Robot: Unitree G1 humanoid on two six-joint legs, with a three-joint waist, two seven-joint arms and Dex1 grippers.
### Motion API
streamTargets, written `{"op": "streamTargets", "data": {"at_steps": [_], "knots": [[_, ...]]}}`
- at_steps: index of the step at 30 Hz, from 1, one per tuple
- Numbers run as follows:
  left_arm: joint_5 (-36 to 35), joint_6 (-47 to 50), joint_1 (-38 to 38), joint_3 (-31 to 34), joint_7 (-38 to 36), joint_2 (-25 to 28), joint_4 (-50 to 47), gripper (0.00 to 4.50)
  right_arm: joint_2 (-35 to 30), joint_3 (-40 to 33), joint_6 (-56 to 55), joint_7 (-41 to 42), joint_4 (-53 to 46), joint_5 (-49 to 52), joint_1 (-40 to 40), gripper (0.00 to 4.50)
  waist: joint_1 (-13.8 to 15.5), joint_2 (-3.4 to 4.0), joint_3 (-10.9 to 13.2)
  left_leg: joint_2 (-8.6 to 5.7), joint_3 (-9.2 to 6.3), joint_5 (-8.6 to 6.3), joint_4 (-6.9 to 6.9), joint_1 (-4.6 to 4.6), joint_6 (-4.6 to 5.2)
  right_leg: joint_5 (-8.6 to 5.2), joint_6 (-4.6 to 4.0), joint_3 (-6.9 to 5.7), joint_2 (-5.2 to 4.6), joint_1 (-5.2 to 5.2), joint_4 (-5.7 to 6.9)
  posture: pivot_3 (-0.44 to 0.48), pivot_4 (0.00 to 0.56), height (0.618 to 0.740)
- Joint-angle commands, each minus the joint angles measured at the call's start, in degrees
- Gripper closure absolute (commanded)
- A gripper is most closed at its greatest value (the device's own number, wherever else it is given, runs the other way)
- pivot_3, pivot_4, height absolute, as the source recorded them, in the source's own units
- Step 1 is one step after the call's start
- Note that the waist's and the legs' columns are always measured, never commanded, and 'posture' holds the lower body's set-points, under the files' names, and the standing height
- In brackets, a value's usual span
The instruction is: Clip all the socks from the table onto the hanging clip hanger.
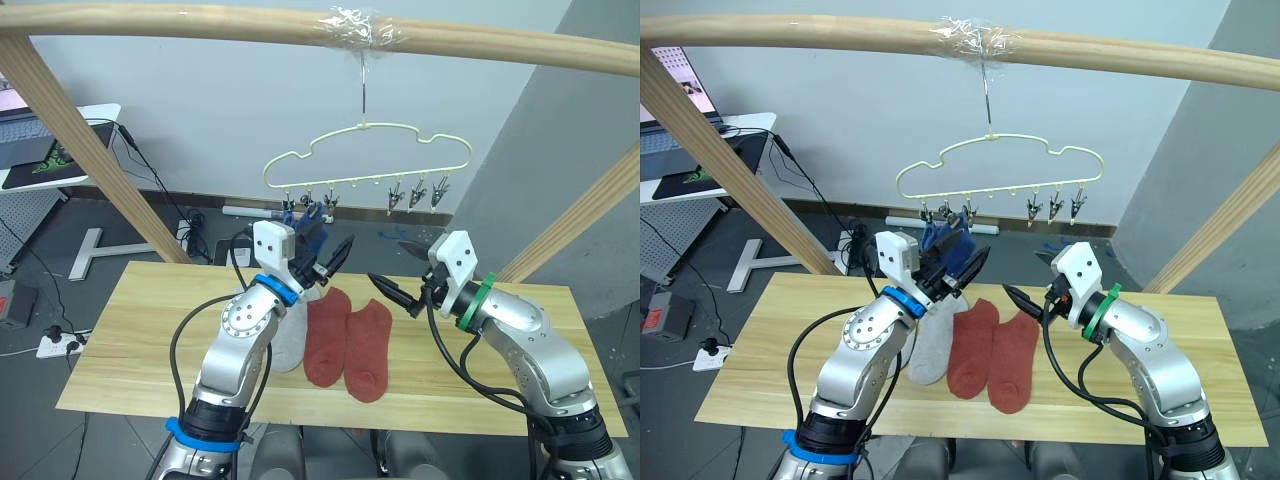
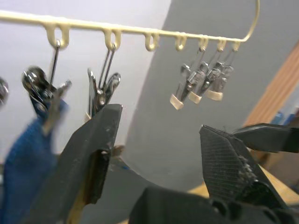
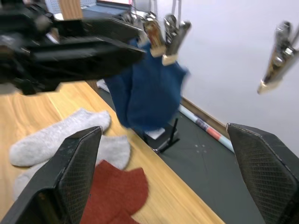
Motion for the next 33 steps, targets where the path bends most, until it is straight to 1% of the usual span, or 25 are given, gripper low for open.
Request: {"op": "streamTargets", "data": {"at_steps": [1, 3, 11, 17, 27, 33], "knots": [[3.4, -3.1, -2.1, 0.3, 3.7, -2.0, 1.7, 1.47, -1.0, -2.3, 1.0, 1.8, -4.4, 3.7, -1.4, 0.0, 0.0, 0.0, 0.0, 0.0, 0.0, 0.0, 0.0, 0.0, 0.0, 0.0, 0.0, 0.0, 0.0, 0.0, 0.0, 0.063, 0.158, 0.74], [3.8, -3.2, -2.8, 0.7, 4.7, -3.0, 3.3, 1.47, -1.5, -2.8, 1.6, 2.4, -5.1, 5.1, -1.6, 0.0, 0.0, 0.0, 0.0, 0.0, 0.0, 0.0, 0.0, -0.01, 0.0, 0.0, 0.0, -0.01, 0.0, 0.0, 0.0, 0.063, 0.158, 0.74], [3.9, -7.0, -7.3, 0.9, 4.0, -5.6, 11.5, 1.47, -2.6, -3.5, 3.1, 1.6, -5.7, 6.5, -3.3, 0.0, 0.0, 0.0, 0.0, -0.01, -0.01, 0.0, 0.0, -0.01, 0.0, 0.0, 0.0, -0.02, 0.0, 0.01, 0.0, 0.054, 0.162, 0.74], [5.8, -10.1, -10.4, 0.8, 4.5, -6.4, 15.3, 1.47, -3.1, -4.3, 3.7, 1.1, -5.9, 7.1, -3.9, 0.0, 0.0, 0.0, 0.0, -0.01, -0.01, 0.0, -0.01, -0.01, 0.0, 0.0, 0.0, -0.03, 0.0, 0.01, 0.0, 0.036, 0.166, 0.74], [10.2, -13.3, -12.1, -0.1, 6.3, -6.2, 17.1, 1.47, -3.4, -4.9, 4.9, 0.2, -6.3, 8.0, -4.1, 0.0, 0.0, 0.0, 0.0, -0.01, -0.01, 0.0, -0.01, 0.0, 0.0, 0.0, 0.0, -0.03, 0.0, 0.01, 0.01, 0.029, 0.167, 0.74], [11.8, -13.5, -12.9, 0.0, 7.7, -6.3, 17.6, 1.47, -3.3, -5.0, 5.1, 0.1, -6.2, 8.1, -4.3, 0.0, 0.0, 0.0, 0.0, -0.01, -0.01, 0.0, -0.01, 0.0, 0.0, 0.0, 0.0, -0.03, 0.0, 0.01, 0.01, 0.028, 0.167, 0.74]]}}
